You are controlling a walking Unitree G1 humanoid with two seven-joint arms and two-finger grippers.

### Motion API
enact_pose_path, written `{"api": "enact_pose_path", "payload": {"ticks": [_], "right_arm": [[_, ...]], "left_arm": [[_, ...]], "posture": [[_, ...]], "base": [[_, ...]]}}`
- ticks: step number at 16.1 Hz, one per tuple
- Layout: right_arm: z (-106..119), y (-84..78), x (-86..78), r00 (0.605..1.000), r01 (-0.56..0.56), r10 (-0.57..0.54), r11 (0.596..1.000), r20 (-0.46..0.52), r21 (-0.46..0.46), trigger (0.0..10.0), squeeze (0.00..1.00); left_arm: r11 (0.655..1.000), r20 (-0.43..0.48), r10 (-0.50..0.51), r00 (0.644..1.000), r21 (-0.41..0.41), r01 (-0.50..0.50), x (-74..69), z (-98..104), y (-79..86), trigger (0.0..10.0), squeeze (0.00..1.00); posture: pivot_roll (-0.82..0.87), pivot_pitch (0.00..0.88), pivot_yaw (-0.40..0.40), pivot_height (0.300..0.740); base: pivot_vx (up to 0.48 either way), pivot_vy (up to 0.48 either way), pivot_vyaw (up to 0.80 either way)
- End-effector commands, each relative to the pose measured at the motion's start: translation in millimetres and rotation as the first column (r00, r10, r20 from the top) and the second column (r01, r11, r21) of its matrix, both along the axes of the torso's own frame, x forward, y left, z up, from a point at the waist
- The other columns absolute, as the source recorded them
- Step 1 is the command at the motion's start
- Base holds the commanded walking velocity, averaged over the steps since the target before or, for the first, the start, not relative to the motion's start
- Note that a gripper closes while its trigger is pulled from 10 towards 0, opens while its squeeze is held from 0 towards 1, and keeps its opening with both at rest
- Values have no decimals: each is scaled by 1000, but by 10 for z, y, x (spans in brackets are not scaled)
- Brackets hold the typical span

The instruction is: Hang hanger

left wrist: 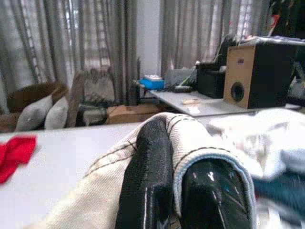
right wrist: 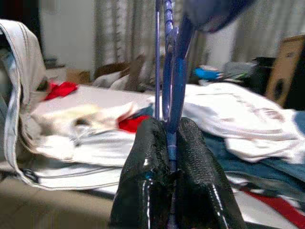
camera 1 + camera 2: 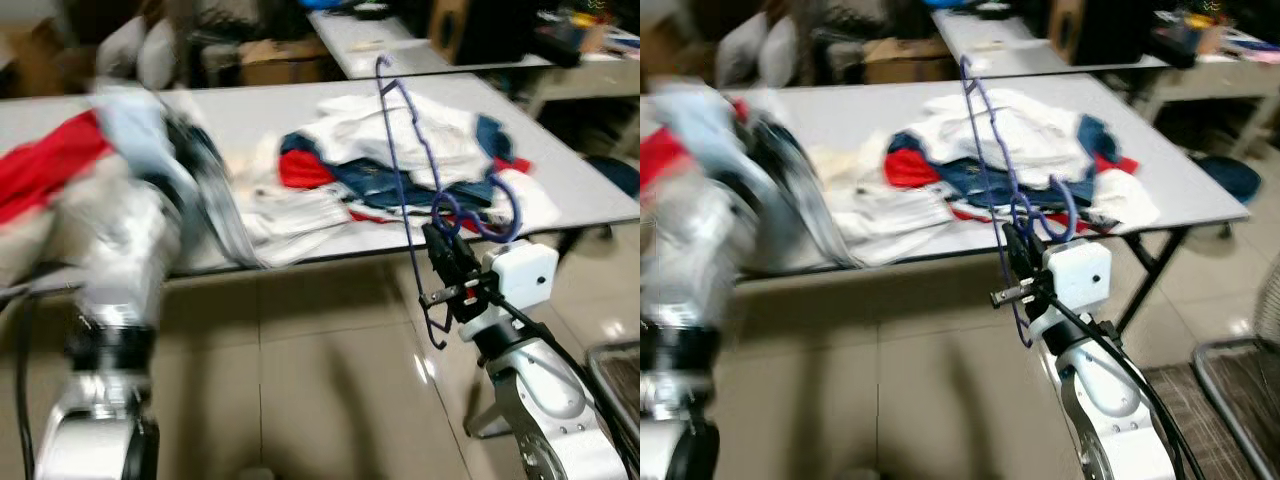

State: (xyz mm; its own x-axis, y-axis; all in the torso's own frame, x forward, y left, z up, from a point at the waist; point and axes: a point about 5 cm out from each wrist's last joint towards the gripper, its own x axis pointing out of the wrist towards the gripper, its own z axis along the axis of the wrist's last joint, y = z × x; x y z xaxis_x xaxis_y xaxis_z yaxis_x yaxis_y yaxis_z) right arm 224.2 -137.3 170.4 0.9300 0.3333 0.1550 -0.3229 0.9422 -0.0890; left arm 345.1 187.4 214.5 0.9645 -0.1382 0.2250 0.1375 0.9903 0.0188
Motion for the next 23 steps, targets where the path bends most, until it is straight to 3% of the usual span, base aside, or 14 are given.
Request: {"api": "enact_pose_path", "payload": {"ticks": [1,2,3,5,8,11,13,17,23], "right_arm": [[-75,12,-8,998,-24,22,999,-50,-30,10000,0],[-163,43,-78,990,-84,80,996,-120,-25,10000,0],[-236,73,-151,972,-146,143,989,-187,0,10000,0],[-310,62,-201,958,-161,156,987,-241,-1,10000,0],[-384,44,-266,934,-186,174,983,-312,-8,10000,0],[-469,-49,-294,931,-141,115,989,-347,-51,10000,0],[-489,-236,-220,945,41,-68,995,-321,-89,10000,0],[-436,-313,-245,946,12,-56,991,-321,-136,10000,0],[-446,-269,-230,943,-48,12,994,-332,-100,10000,0]], "left_arm": [[1000,10,-24,1000,2,24,-87,-36,-82,0,0],[1000,-78,-12,997,-5,12,-261,-269,-131,0,0],[1000,-151,12,988,14,-10,-412,-342,-120,0,0],[1000,-204,18,979,9,-17,-504,-411,-120,0,0],[999,-339,45,940,-9,-52,-658,-720,-135,0,0],[998,-403,44,914,-16,-55,-774,-810,-204,0,0],[999,-431,36,902,-16,-48,-840,-876,-233,0,0],[999,-469,15,883,-21,-28,-882,-886,-266,0,0],[1000,-496,12,868,5,-11,-923,-901,-257,0,0]], "posture": [[39,0,44,740],[41,0,44,740],[42,0,43,740],[47,0,42,740],[30,0,56,740],[27,0,54,740],[22,0,59,740],[13,0,70,740],[32,0,53,740]], "base": [[0,0,800],[0,0,800],[0,0,800],[0,0,800],[0,0,798],[0,0,790],[0,0,800],[0,0,797],[0,0,800]]}}
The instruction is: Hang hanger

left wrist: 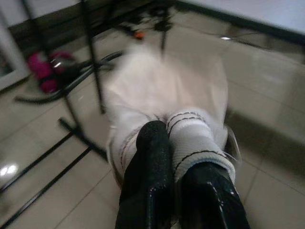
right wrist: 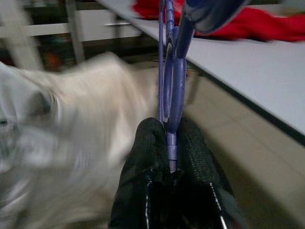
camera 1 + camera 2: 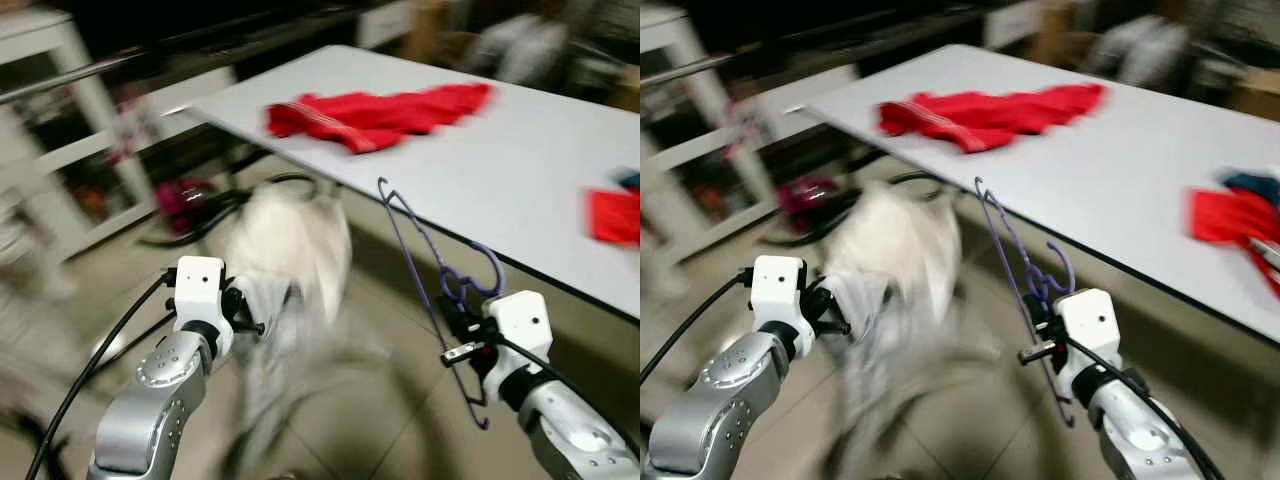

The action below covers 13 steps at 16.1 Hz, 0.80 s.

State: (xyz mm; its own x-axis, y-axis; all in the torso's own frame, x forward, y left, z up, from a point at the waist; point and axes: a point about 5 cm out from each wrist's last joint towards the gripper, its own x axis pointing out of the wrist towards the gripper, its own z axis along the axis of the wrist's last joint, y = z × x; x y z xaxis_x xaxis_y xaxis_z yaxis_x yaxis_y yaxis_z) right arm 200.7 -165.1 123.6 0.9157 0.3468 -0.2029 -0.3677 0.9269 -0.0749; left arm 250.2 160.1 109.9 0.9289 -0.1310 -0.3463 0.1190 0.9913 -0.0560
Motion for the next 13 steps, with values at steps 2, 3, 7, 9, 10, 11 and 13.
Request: {"api": "enact_pose_path", "payload": {"ticks": [2,3,7,9,10,11,13], "right_arm": [[-7,53,-14,998,-49,50,999,-23,20,10000,0],[-17,65,-16,997,-75,76,997,-26,10,10000,0],[-28,44,27,997,-77,77,997,-28,-21,10000,0],[-36,37,65,995,-90,88,995,-36,-35,10000,0],[-48,26,106,996,-83,81,995,-44,-58,10000,0],[-64,18,155,996,-77,73,994,-56,-72,10000,0],[-111,17,266,994,-69,59,992,-90,-108,10000,0]], "left_arm": [[1000,52,-11,999,3,10,24,157,4,0,0],[1000,46,-1,999,7,1,38,149,11,0,0],[998,35,30,999,53,-31,141,134,70,0,0],[996,42,40,998,73,-43,194,137,123,0,0],[995,53,28,998,95,-33,230,140,150,0,0],[991,69,22,997,129,-30,283,142,190,0,0],[984,74,14,997,178,-27,453,127,270,0,0]], "posture": [[38,0,52,740],[39,0,55,740],[34,0,64,740],[32,0,64,740],[32,0,59,740],[33,0,53,740],[46,0,27,740]], "base": [[0,0,800],[0,0,800],[0,0,800],[0,0,800],[0,0,800],[0,0,800],[0,0,800]]}}
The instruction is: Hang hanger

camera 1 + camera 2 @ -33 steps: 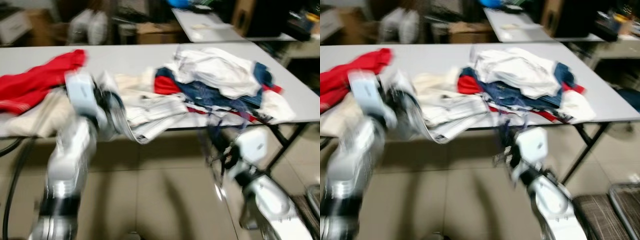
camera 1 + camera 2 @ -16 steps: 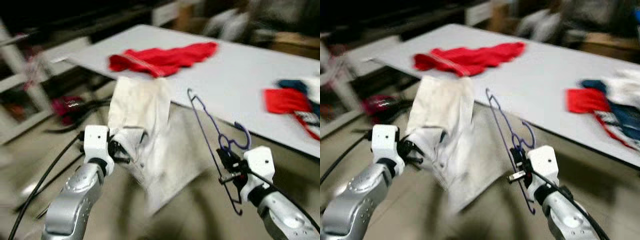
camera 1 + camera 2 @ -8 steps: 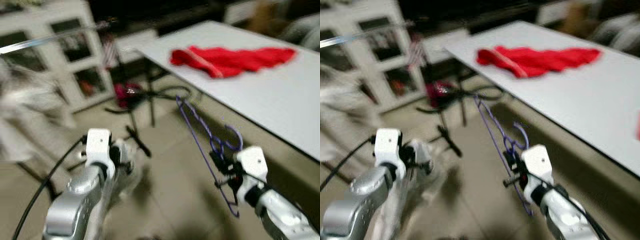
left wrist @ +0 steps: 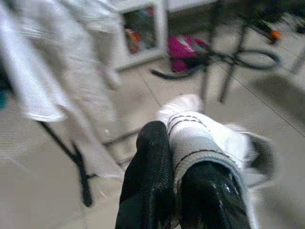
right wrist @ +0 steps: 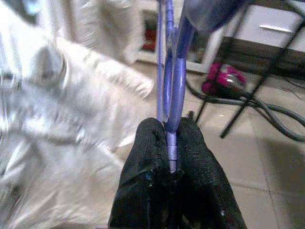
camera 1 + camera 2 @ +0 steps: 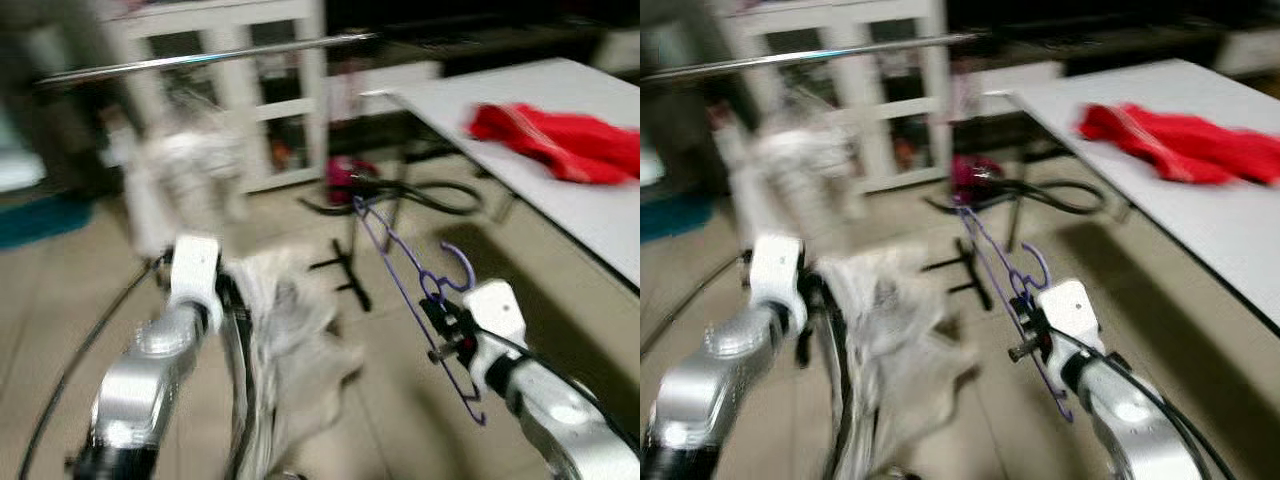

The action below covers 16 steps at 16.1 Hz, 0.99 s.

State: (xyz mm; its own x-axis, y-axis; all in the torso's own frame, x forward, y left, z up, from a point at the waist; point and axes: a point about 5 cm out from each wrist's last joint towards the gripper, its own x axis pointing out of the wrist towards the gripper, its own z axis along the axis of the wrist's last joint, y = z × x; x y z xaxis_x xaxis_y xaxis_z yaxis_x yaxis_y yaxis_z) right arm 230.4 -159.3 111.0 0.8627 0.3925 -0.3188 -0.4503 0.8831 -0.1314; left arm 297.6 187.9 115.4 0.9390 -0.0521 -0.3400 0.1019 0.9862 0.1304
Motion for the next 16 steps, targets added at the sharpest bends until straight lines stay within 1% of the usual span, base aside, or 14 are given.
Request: {"api": "enact_pose_path", "payload": {"ticks": [1,2,3,4,5,6,7,8,9,10,11,13,14,16], "right_arm": [[-9,20,74,1000,-9,9,1000,-12,-25,10000,0],[-14,32,101,1000,-6,5,1000,-25,-12,10000,0],[-19,63,162,998,-38,37,999,-45,-20,10000,0],[-3,89,187,996,-81,79,996,-45,-31,10000,0],[5,126,192,984,-163,159,986,-81,-38,10000,0],[8,142,186,974,-209,203,977,-97,-47,10000,0],[3,167,175,945,-302,292,952,-148,-54,10000,0],[-5,168,167,933,-332,318,941,-171,-63,10000,0],[-13,172,167,915,-374,353,924,-195,-83,10000,0],[-13,203,188,908,-390,367,917,-201,-85,10000,0],[-14,232,216,914,-379,357,920,-193,-95,10000,0],[15,284,224,923,-361,344,929,-174,-80,10000,0],[26,301,221,924,-358,343,931,-171,-72,10000,0],[108,400,210,938,-332,329,943,-111,-11,10000,0]], "left_arm": [[999,28,0,1000,48,-1,177,62,63,0,0],[998,21,-10,1000,61,9,226,59,68,0,0],[996,14,-9,1000,87,8,348,83,90,0,0],[996,4,-7,1000,84,7,412,104,96,0,0],[999,1,10,1000,41,-10,528,168,88,0,0],[1000,1,11,1000,26,-11,579,208,71,0,0],[1000,4,-19,1000,24,19,727,289,1,0,0],[999,8,-33,999,18,33,780,320,-42,0,0],[998,22,-60,998,18,60,865,380,-124,0,0],[993,41,-108,993,52,106,938,447,-231,0,0],[986,51,-153,987,78,149,976,484,-330,0,0],[975,42,-197,980,110,191,1018,498,-432,0,0],[973,41,-206,978,117,200,1029,503,-445,0,0],[965,39,-237,971,126,231,1055,524,-476,0,0]], "posture": [[50,0,21,740],[52,0,14,740],[52,0,15,740],[52,0,14,740],[51,0,15,740],[51,13,15,740],[53,27,17,740],[51,39,22,740],[46,63,36,740],[37,103,63,740],[30,131,80,740],[21,163,109,740],[18,167,113,740],[19,184,130,740]], "base": [[0,0,0],[0,0,0],[0,0,0],[0,0,0],[0,0,0],[0,0,0],[0,0,0],[0,0,0],[0,0,0],[0,0,0],[0,0,0],[0,0,0],[0,0,0],[0,0,0]]}}
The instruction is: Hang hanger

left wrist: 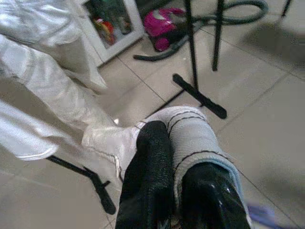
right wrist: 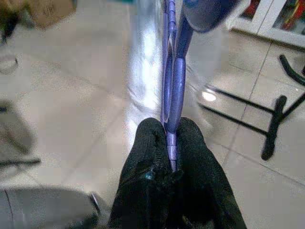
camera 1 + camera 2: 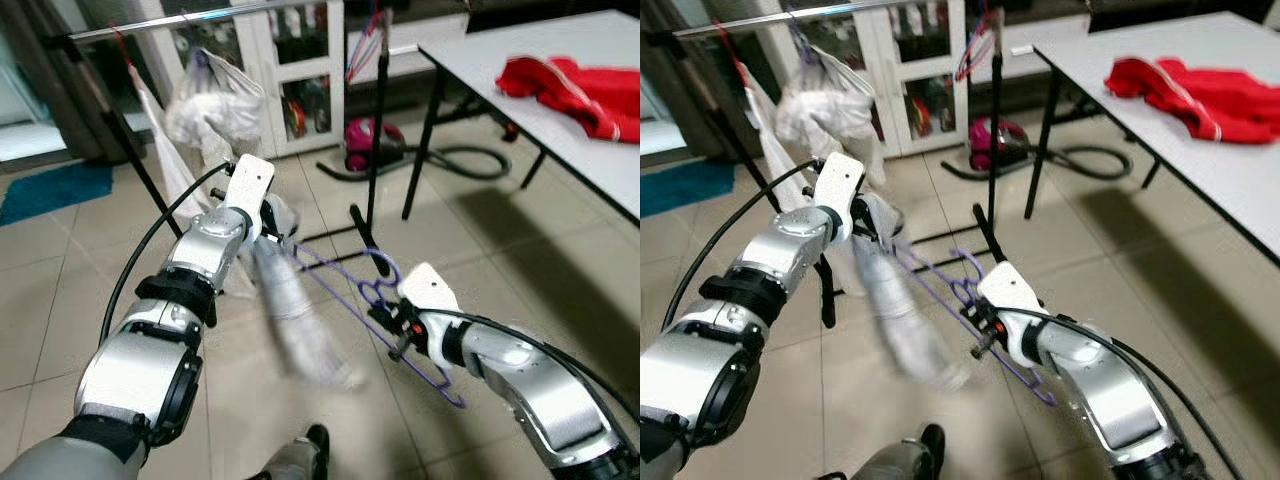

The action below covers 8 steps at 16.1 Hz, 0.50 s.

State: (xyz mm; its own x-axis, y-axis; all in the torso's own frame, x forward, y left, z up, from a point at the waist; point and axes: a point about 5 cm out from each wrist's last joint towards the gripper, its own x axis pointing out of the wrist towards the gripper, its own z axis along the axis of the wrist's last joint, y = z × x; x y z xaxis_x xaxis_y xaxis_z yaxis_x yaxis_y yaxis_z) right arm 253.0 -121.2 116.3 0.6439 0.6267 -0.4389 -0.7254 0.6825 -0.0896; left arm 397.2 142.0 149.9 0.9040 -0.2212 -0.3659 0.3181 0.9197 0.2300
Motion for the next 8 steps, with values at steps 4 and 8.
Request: {"api": "enact_pose_path", "payload": {"ticks": [4,8], "right_arm": [[63,76,-30,1000,1,-1,999,12,43,10000,0],[67,-64,-50,999,-9,11,999,44,-51,10000,0]], "left_arm": [[999,65,-26,998,33,24,71,171,-21,0,0],[998,71,14,997,59,-18,95,190,65,0,0]], "posture": [[23,183,122,740],[22,178,112,740]], "base": [[0,0,0],[0,0,0]]}}
